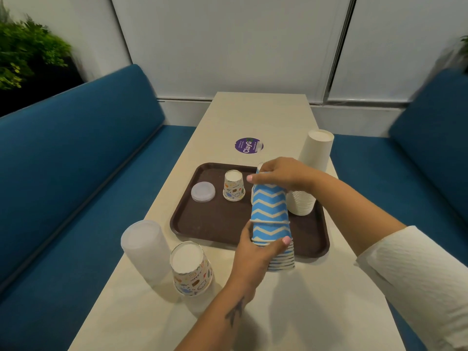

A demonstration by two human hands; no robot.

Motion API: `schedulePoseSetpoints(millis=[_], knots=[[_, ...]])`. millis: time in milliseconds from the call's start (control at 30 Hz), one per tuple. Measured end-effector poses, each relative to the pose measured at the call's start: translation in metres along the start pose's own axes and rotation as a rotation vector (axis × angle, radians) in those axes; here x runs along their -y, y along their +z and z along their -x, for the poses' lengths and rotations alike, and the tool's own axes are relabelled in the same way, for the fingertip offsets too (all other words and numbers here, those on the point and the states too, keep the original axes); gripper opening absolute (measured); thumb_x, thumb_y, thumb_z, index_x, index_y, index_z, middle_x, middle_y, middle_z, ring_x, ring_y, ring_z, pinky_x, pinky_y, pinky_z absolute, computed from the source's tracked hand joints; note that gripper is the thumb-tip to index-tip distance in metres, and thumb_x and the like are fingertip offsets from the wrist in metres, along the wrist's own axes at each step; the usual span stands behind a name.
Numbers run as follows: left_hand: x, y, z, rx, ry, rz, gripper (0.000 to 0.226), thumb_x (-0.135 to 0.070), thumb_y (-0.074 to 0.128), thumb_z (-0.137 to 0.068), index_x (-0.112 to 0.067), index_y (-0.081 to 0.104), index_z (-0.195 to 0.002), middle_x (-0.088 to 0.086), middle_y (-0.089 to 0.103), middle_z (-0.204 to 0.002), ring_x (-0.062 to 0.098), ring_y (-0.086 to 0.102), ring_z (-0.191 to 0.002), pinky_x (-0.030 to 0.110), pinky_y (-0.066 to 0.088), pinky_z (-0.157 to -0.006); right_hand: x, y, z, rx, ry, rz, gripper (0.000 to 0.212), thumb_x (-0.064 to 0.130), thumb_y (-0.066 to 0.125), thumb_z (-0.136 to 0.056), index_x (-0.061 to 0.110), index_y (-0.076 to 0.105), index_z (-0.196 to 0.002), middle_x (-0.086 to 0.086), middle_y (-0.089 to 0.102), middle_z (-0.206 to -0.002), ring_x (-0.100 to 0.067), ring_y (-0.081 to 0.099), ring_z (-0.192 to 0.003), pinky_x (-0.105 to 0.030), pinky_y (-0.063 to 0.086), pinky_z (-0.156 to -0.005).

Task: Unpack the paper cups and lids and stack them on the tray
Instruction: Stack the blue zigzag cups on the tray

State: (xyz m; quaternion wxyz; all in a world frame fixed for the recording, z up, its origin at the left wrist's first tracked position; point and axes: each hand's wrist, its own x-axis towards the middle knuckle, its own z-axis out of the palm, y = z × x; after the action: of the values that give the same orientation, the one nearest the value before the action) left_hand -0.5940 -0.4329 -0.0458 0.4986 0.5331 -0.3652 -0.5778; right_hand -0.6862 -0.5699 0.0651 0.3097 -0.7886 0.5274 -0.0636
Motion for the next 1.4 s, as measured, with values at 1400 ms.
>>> schedulePoseSetpoints(millis=[1400], knots=[[0.02,-0.011,-0.016,-0.071,-0.053,-0.023,0.08,-0.038,0.09,-0.054,-0.036,0.044,-0.12,-0.01,0.068,-0.109,0.004,0.069,-0.091,0.02,0.055,-0.073,-0.042,0.02,-0.074,-0.274,-0.042,0.255,0.064,0.037,0.062,-0.09,0.021,0.035,-0.146,-0.007,0.03,-0.152,-0.027,0.039,-0.133,-0.038,0.037,-0.104]])
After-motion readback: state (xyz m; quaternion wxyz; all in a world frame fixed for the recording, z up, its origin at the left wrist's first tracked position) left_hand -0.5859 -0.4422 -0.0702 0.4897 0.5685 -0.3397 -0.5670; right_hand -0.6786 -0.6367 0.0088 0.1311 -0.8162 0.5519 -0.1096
